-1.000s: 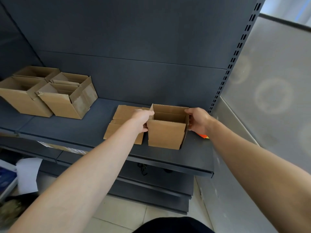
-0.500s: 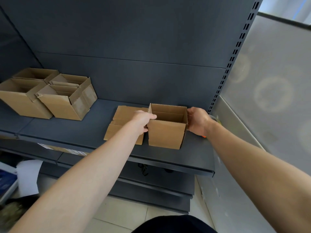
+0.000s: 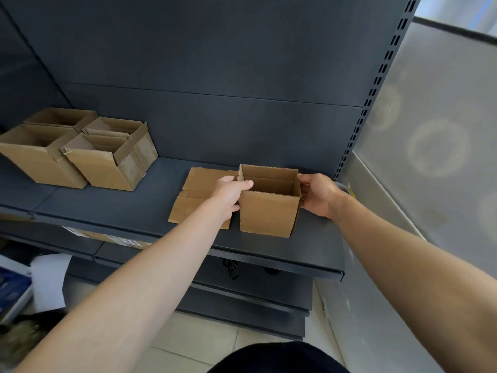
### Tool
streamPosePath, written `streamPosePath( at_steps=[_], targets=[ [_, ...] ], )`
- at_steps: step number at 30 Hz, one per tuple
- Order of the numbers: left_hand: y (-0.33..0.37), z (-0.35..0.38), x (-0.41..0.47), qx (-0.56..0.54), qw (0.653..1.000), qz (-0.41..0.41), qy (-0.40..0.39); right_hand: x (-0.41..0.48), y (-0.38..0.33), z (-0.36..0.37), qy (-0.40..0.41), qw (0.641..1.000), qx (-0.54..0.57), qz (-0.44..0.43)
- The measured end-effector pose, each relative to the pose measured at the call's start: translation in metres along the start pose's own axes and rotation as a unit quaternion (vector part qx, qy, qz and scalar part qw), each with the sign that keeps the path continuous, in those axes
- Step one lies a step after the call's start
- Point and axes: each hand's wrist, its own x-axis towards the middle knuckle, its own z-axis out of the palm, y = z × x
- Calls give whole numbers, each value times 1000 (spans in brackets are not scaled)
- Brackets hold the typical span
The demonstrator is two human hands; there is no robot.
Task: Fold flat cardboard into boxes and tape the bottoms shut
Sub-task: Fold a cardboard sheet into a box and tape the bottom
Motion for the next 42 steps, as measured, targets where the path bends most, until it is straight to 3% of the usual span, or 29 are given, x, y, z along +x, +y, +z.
streamPosePath(
  at_steps=[7, 14, 20, 26, 34, 42],
  targets=[
    [-2, -5, 4, -73, 995, -55, 37, 1, 2, -2, 7, 1000, 17, 0],
    [3, -5, 1, -66, 995, -67, 12, 0, 0, -2, 14, 1000, 11, 11],
    [2, 1, 4, -25, 997, 30, 59, 2, -1, 0, 30, 999, 0, 16],
    [-6, 2, 2, 13, 999, 38, 3, 4, 0, -1, 27, 1000, -2, 13],
    [-16, 4, 7, 46, 992, 110, 46, 6, -2, -2, 38, 999, -14, 22],
    [-18, 0, 4, 51, 986, 156, -9, 7, -3, -4, 45, 999, -20, 18]
  ],
)
